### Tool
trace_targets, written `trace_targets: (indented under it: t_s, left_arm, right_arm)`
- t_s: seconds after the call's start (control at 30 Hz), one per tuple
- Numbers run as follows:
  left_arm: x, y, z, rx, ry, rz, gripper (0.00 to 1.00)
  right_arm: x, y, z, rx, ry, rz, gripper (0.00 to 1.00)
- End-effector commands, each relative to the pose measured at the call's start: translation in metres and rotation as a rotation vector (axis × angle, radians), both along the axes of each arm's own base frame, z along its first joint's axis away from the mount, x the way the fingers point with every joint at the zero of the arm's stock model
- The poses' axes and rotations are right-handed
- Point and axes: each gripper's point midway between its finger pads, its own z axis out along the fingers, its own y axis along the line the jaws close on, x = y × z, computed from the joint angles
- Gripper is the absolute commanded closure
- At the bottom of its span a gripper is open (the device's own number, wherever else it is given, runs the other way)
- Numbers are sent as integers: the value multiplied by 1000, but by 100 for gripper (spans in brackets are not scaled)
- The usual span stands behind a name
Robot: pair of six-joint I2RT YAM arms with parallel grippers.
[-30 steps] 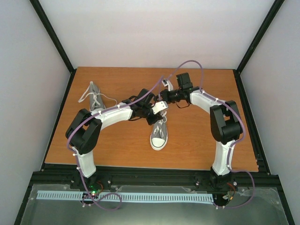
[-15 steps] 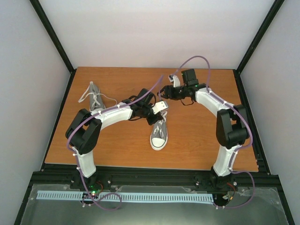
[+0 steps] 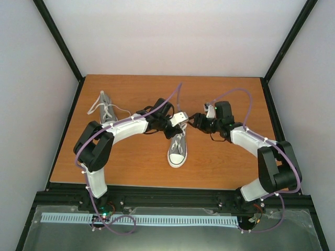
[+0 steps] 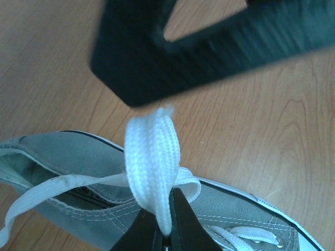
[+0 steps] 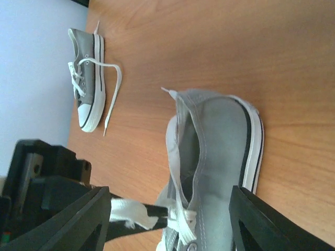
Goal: Tie the shoes
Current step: Wrap the shoelace around the shoelace.
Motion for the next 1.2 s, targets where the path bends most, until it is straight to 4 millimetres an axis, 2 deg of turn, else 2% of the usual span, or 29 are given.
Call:
trace_targets:
  t_s: [0.0,0.13,0.3,0.47,0.57,0.67,0.77,0.83,1.0,1.03,1.1,1.17]
  left_arm:
    - [7,-7,8,-26,1,1,99]
    - [7,-8,9,-27,2,0,99]
    - [7,-7,8,-24,1,1,99]
    - [7,-8,8,-24,0,1,99]
    - [8,-8,8,-22,0,3,99]
    - [8,-8,8,-23,1,4,99]
    - [8,-8,7,-21,1,3,99]
    - [8,-7,8,-20,-1,3,99]
    - [9,-4,8,-12,1,2,98]
    - [8,-4,9,-9,3,-13,93]
    - [-6,-1,11,5,18,-106,58]
    - [-24,8,18,33,17,-235,37]
  right_arm:
    - [1,14,28,109,-89,-16,36]
    - [-2,24,15,109,-57,2,36]
    - [-2,32,8,118,-32,21,38]
    - [-4,32,2,93,-6,24,41]
    - [-7,32,-1,92,11,28,52]
    - [-9,32,-1,93,14,28,75]
    - [-9,30,1,82,5,25,92]
    - [-9,29,1,74,0,22,97]
    - [-8,28,4,70,-18,22,97]
    - [-7,28,4,67,-21,24,97]
    - [-7,28,4,58,-26,28,97]
    - [-6,28,3,49,-28,35,97]
